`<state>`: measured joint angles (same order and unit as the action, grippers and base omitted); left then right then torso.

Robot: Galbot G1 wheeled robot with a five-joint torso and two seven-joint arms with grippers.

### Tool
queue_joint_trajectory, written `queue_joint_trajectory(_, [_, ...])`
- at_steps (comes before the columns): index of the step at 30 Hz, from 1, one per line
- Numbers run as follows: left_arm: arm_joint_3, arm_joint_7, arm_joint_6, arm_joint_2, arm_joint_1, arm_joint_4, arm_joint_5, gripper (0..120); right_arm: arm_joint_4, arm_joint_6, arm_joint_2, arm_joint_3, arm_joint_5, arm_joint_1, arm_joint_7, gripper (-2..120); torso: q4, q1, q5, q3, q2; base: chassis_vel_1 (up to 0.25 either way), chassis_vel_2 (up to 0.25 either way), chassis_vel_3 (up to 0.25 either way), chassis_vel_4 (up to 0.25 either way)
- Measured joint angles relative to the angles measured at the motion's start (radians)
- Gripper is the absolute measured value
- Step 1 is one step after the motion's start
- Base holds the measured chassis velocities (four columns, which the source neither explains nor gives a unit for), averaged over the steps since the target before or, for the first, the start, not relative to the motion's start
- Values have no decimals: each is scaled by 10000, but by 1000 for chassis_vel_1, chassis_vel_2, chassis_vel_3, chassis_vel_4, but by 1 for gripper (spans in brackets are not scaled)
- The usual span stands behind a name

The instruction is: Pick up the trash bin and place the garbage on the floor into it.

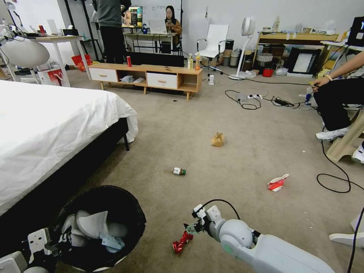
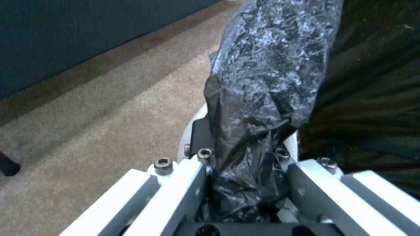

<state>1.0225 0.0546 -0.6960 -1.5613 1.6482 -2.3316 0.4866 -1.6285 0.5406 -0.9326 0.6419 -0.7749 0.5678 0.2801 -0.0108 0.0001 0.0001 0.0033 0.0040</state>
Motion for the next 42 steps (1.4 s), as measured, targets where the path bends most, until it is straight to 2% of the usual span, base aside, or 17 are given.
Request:
queue_joint_trajectory(8, [-71,-52,18,-68,-78,62,-119,7,1047,-1021,-238,1233,1665,-649,-713,100,0,0,-1,0,0,0,0,0,0])
queue_joint_trajectory(12, [-86,-99,56,-117,-110,90,-181,7,1471,-1926,-241,1849,2933,-916,-1577,100,0,0,-1,-1,0,0,0,0,0])
queue_joint_trajectory(16, [-66,-104,60,-122,-116,91,-182,7,1715,-2618,-237,1996,3860,-919,-2150,100,0,0,-1,-1,0,0,0,0,0])
queue_joint_trajectory(24, [-55,-105,61,-128,-140,79,-182,7,1649,-3348,-192,2038,5112,-942,-2658,100,1,0,0,-1,0,0,0,0,0])
queue_joint_trajectory(29, [-42,-105,60,-128,-168,70,-170,7,1481,-3536,-65,2082,5394,-947,-2800,100,0,0,0,-1,0,0,0,0,0])
queue_joint_trajectory(38, [-61,-106,27,-141,-144,44,-162,7,1322,-4419,62,2251,5660,-858,-3224,100,0,0,-1,-1,2,0,0,0,0])
queue_joint_trajectory(42, [-52,-106,19,-134,-131,23,-152,7,1300,-4456,21,2329,5650,-866,-3335,100,0,0,-1,-1,2,0,0,0,0])
